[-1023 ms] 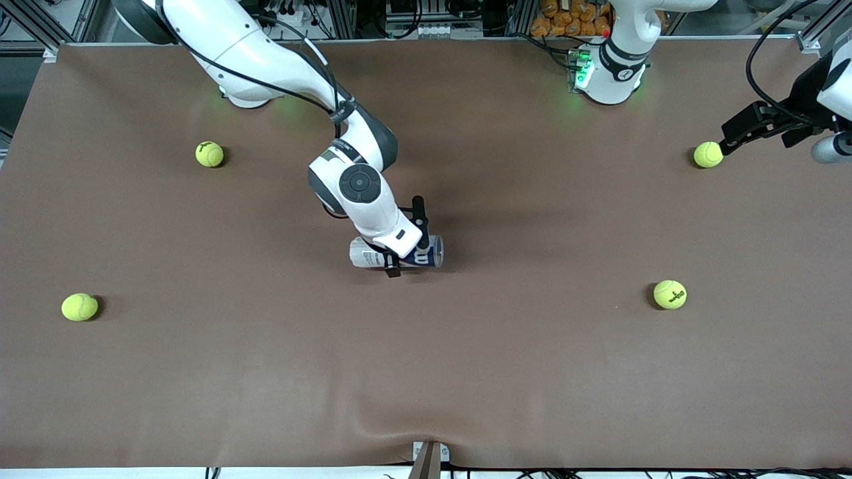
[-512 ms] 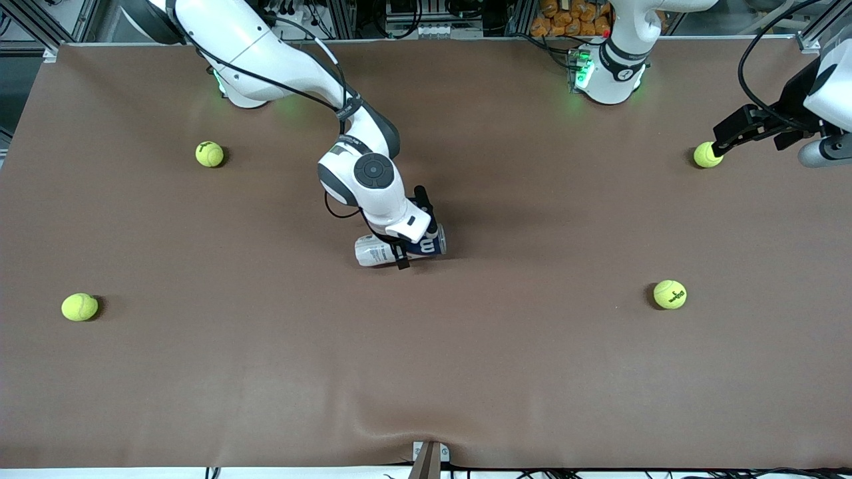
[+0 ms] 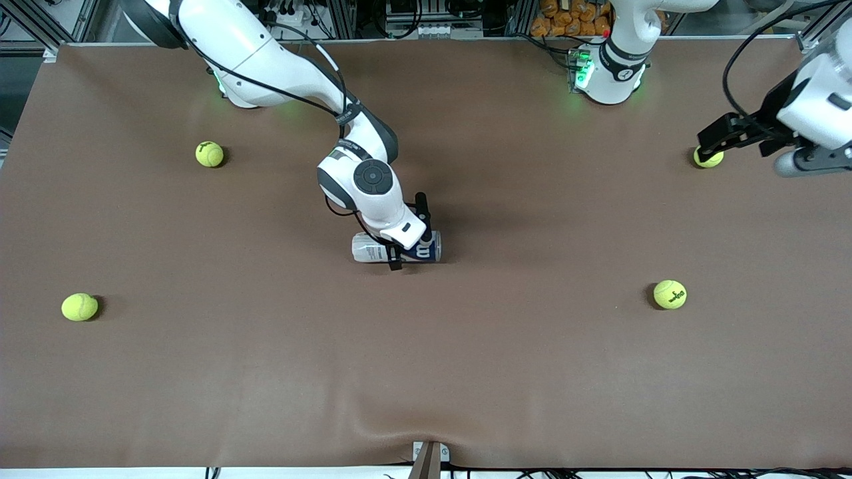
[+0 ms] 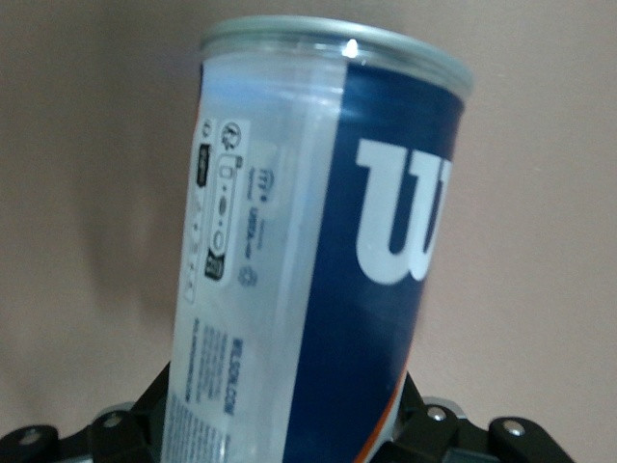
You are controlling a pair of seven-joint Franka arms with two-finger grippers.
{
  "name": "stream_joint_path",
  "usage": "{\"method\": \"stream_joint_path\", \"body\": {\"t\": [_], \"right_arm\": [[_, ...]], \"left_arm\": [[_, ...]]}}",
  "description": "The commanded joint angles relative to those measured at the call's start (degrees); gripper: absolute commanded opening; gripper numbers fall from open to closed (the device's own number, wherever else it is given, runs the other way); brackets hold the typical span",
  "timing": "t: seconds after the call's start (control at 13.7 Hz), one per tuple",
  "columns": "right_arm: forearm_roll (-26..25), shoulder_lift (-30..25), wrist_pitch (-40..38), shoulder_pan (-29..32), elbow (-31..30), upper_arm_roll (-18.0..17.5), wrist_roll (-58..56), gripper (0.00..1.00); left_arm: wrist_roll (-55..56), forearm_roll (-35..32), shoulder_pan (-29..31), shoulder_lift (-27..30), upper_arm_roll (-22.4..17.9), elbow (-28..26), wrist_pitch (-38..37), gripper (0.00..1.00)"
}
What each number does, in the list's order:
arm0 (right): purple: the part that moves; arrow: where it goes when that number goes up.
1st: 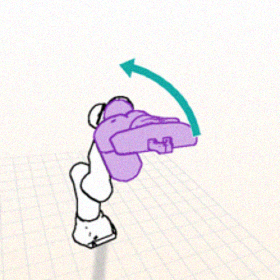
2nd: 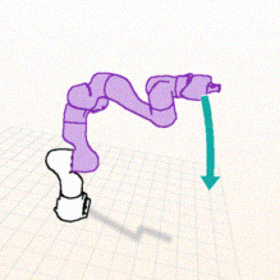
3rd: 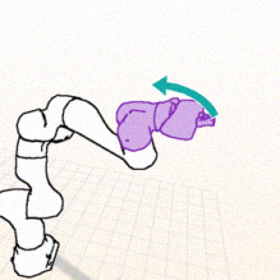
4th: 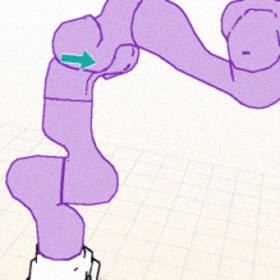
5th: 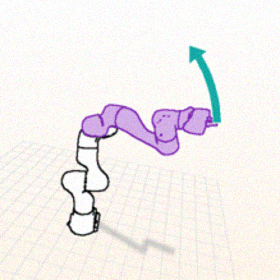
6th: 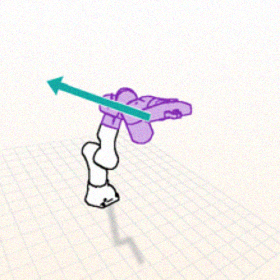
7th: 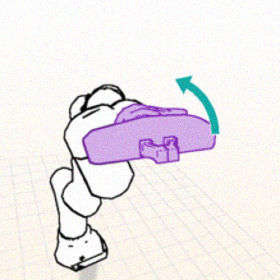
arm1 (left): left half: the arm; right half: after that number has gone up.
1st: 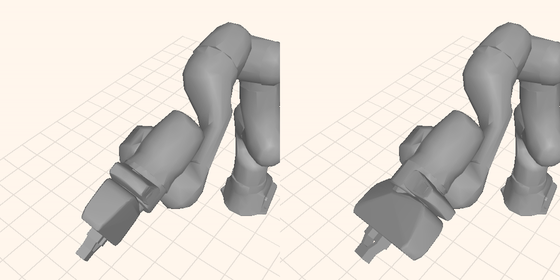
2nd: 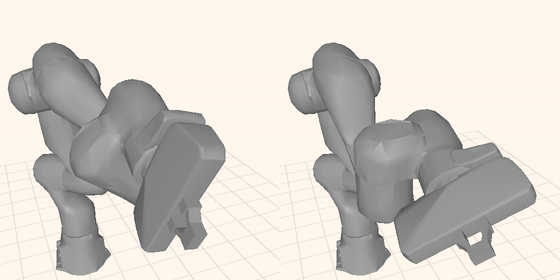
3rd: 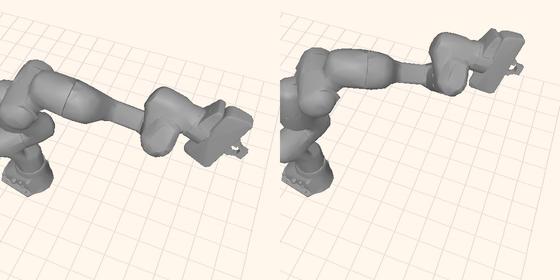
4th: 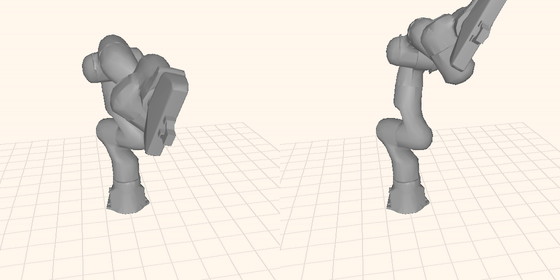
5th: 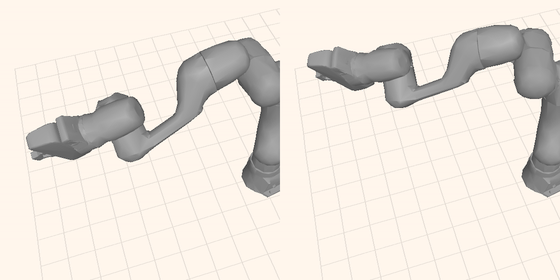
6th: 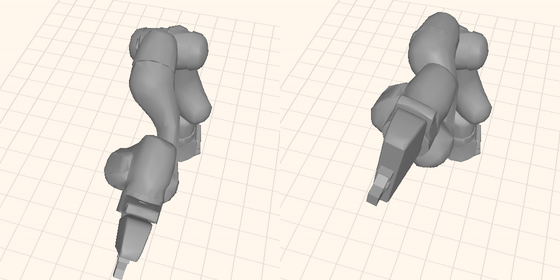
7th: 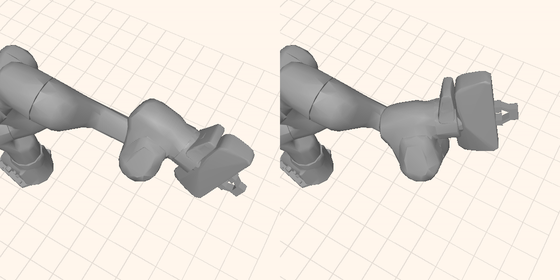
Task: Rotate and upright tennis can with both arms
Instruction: 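Set the can down lying with the right gripper while the left gripper reaches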
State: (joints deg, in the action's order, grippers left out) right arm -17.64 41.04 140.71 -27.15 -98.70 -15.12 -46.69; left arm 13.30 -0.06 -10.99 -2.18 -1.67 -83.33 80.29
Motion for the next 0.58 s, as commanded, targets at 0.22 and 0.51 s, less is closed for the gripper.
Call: {"method": "stream_joint_path", "body": {"t": [0.22,0.51], "right_arm": [[-1.6,-1.0,0.2,-1.1,0.1,0.1,2.2,1.00],[3.4,-6.4,-10.7,-0.2,2.0,-2.5,2.3,1.00]], "left_arm": [[0.2,0.9,-0.3,-1.8,1.5,0.7,1.4,1.00],[0.2,1.5,-0.3,-2.8,2.4,0.7,2.4,1.00]]}}
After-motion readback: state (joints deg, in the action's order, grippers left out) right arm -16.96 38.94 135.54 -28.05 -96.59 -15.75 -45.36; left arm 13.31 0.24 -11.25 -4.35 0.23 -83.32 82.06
